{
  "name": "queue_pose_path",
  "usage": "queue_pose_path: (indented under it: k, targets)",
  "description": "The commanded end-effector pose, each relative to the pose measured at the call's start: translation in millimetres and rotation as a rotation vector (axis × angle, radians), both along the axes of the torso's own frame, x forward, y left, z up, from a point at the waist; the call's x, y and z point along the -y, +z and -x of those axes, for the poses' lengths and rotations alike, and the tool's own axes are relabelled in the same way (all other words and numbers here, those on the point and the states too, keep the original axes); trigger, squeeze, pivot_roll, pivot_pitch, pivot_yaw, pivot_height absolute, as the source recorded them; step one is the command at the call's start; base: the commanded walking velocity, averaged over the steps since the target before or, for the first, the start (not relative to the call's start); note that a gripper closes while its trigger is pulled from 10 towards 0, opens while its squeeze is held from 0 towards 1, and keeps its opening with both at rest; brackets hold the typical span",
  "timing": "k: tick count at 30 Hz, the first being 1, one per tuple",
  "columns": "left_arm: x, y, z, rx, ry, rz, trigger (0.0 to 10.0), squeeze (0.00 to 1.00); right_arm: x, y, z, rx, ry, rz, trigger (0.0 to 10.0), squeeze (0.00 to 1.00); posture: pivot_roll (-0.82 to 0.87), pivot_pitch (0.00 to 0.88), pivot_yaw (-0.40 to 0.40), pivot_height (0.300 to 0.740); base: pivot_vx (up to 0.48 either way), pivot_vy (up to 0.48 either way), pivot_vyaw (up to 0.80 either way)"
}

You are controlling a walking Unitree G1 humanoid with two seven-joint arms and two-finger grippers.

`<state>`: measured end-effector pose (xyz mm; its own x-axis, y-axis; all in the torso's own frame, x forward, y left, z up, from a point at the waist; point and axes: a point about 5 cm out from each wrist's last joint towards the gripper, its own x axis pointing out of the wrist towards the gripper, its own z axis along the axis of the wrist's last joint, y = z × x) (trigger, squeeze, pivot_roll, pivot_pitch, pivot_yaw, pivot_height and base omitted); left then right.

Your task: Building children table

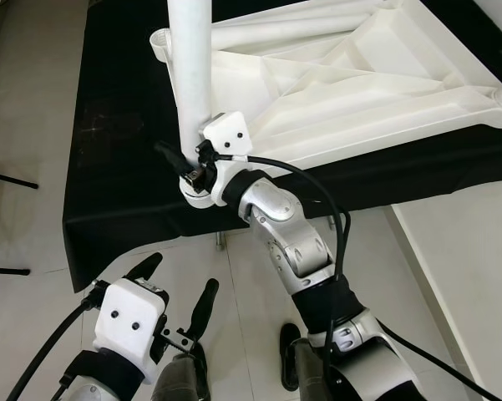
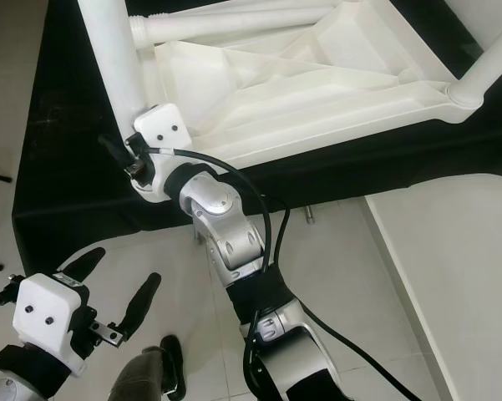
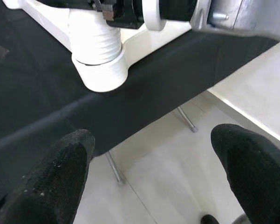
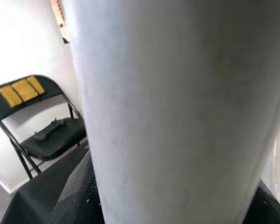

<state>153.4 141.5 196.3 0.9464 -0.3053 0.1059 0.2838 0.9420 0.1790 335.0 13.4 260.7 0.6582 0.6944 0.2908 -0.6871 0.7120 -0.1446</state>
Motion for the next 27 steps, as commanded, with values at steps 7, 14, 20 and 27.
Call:
queue_pose_path:
  k: [7,14,20,27]
  targets:
    - [-8.7,-8.3,-16.6,0.011,0.070,-0.045,10.0,0.00,-5.5,28.4,-8.3,-0.027,-0.029,-0.249,10.0,0.00,0.09,0.362,-0.006,0.740,0.000,0.000,0.00]
    - [-29.4,-8.5,-41.3,0.031,0.212,-0.071,10.0,0.00,23.8,37.1,-13.4,0.053,-0.045,-0.251,10.0,0.00,0.06,0.272,-0.002,0.740,0.000,0.000,0.00]
    - [-44.6,-8.5,-58.7,0.048,0.308,-0.007,10.0,0.00,38.0,22.8,-6.7,0.090,0.018,-0.103,10.0,0.00,0.05,0.230,-0.002,0.740,0.000,0.000,0.00]
    - [-48.6,4.6,-64.5,0.105,0.358,-0.022,10.0,0.00,58.1,-4.5,-2.4,-0.001,-0.022,-0.037,10.0,0.00,0.06,0.189,0.002,0.740,0.000,0.000,0.00]
